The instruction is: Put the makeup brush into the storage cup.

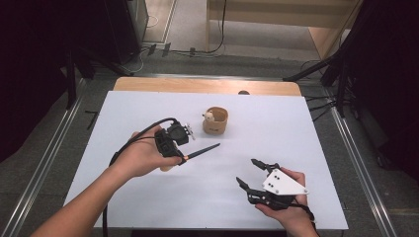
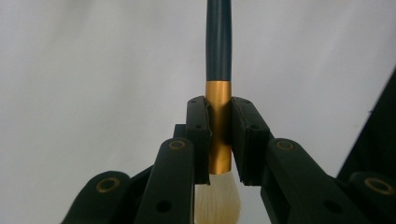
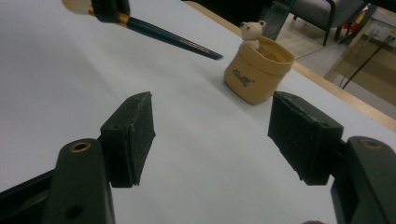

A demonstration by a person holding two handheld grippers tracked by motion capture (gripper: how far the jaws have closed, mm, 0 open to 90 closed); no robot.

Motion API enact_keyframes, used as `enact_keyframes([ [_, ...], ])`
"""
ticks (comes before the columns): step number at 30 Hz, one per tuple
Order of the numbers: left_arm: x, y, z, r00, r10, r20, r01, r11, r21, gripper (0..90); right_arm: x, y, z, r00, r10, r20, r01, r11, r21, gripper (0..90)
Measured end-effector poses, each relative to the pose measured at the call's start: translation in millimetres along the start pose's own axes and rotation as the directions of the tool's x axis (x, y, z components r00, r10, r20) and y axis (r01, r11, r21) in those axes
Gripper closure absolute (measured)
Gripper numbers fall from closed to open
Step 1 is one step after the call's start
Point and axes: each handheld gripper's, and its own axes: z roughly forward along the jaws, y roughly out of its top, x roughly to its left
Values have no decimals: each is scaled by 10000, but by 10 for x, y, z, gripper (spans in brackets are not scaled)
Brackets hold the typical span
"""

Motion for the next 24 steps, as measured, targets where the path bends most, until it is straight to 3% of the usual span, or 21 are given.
enact_keyframes([
  [2, -77, 76, 16, 9997, 237, 102, -237, 9997, 84, 789, 75, 67, 74, 9983, -570, -75, 571, 9983, 98, 338],
  [5, -156, 167, 30, 9983, 540, 240, -545, 9983, 218, 789, 117, 111, 122, 9955, -933, -148, 935, 9955, 160, 351],
  [8, -221, 249, 47, 9966, 749, 336, -761, 9965, 347, 789, 162, 171, 197, 9852, -1707, -160, 1710, 9849, 272, 373],
  [9, -239, 274, 51, 9963, 783, 367, -796, 9962, 345, 789, 190, 203, 248, 9748, -2219, -231, 2226, 9742, 357, 388],
  [10, -252, 298, 52, 9958, 822, 416, -837, 9958, 366, 789, 209, 214, 270, 9690, -2461, -231, 2468, 9683, 381, 394],
  [11, -263, 321, 55, 9949, 882, 485, -901, 9952, 375, 789, 209, 214, 270, 9690, -2461, -231, 2468, 9683, 381, 394],
  [12, -277, 340, 59, 9945, 906, 531, -927, 9950, 373, 789, 229, 222, 294, 9619, -2727, -206, 2734, 9612, 381, 403],
  [14, -301, 375, 67, 9936, 948, 609, -977, 9942, 456, 789, 276, 228, 362, 9402, -3400, -190, 3404, 9399, 258, 425],
  [15, -309, 389, 74, 9930, 966, 677, -999, 9939, 470, 789, 276, 228, 362, 9402, -3400, -190, 3404, 9399, 258, 425],
  [20, -348, 444, 89, 9898, 1080, 926, -1149, 9907, 727, 788, 342, 214, 434, 9087, -4174, 97, 4171, 9086, 218, 443],
  [21, -353, 451, 95, 9895, 1111, 920, -1183, 9900, 766, 788, 357, 208, 448, 8984, -4388, 180, 4383, 8984, 277, 458],
  [23, -360, 465, 107, 9893, 1102, 954, -1188, 9890, 886, 788, 370, 203, 452, 8948, -4462, 179, 4455, 8947, 335, 469],
  [24, -366, 470, 114, 9892, 1106, 958, -1197, 9882, 953, 788, 375, 203, 453, 8867, -4618, 213, 4608, 8866, 393, 488],
])
